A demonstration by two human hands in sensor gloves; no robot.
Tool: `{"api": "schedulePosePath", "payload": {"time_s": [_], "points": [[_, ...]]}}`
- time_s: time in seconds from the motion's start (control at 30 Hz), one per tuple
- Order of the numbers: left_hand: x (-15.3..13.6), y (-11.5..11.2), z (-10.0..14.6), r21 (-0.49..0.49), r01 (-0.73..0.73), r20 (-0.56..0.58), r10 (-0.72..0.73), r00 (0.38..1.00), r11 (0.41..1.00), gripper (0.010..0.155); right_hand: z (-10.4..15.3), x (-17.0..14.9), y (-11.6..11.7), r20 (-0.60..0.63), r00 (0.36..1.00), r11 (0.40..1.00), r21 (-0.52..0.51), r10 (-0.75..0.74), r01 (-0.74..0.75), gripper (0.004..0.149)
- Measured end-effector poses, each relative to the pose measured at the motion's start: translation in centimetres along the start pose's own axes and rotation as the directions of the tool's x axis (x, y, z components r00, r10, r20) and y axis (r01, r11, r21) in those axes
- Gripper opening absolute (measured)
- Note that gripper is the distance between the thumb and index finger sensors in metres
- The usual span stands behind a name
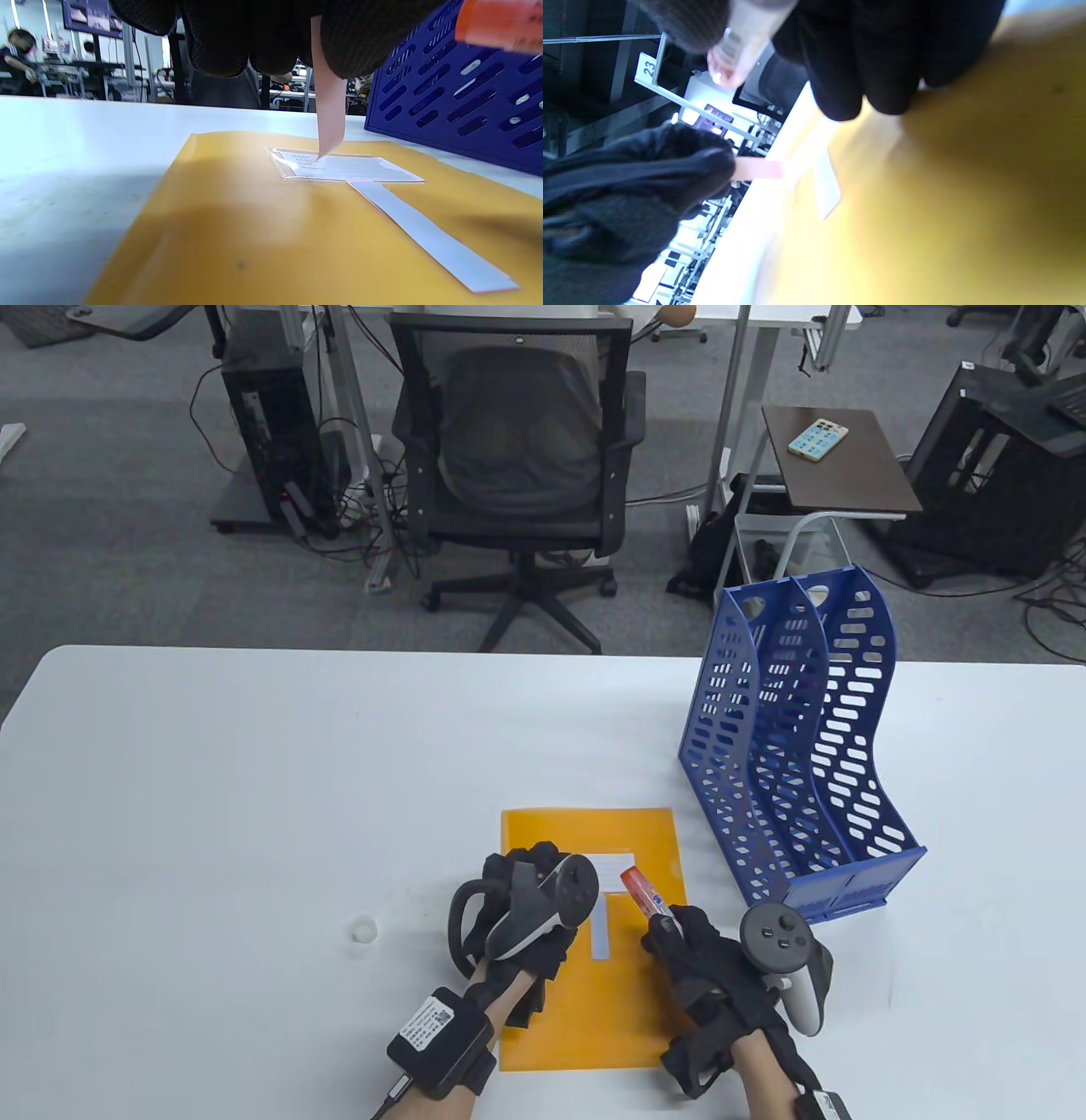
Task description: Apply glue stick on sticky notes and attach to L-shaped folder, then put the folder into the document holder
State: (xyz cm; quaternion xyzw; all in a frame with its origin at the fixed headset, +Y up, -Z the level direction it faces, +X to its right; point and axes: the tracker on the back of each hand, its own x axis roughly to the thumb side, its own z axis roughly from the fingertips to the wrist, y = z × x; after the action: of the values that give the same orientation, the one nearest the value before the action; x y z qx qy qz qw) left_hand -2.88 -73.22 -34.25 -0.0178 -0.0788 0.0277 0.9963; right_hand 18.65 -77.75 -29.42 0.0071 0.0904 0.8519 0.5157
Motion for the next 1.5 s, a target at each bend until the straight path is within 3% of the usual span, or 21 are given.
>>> {"api": "schedulePosePath", "payload": {"time_s": [0.17,0.27,0.53,1.5], "points": [[1.7,-1.5,-0.6,-0.003,0.052,0.034,-0.052,0.998,0.999,0.04,0.0,-0.1,-0.1,-0.003,1.0,1.0,0.001,-0.013,0.013,0.063],[2.1,-2.7,-0.5,-0.068,0.041,0.106,-0.034,0.994,0.997,0.039,0.0,-0.1,-0.2,-0.004,1.0,1.0,0.001,-0.017,0.017,0.063],[2.3,-3.8,-0.1,-0.205,-0.063,0.118,0.089,0.989,0.977,0.039,-0.1,-0.1,-0.3,-0.008,1.0,1.0,0.002,-0.025,0.025,0.063],[2.9,-4.2,0.8,-0.189,-0.064,0.047,0.074,0.996,0.98,0.039,-0.2,-0.3,-0.3,-0.008,1.0,1.0,0.008,-0.022,0.022,0.063]]}}
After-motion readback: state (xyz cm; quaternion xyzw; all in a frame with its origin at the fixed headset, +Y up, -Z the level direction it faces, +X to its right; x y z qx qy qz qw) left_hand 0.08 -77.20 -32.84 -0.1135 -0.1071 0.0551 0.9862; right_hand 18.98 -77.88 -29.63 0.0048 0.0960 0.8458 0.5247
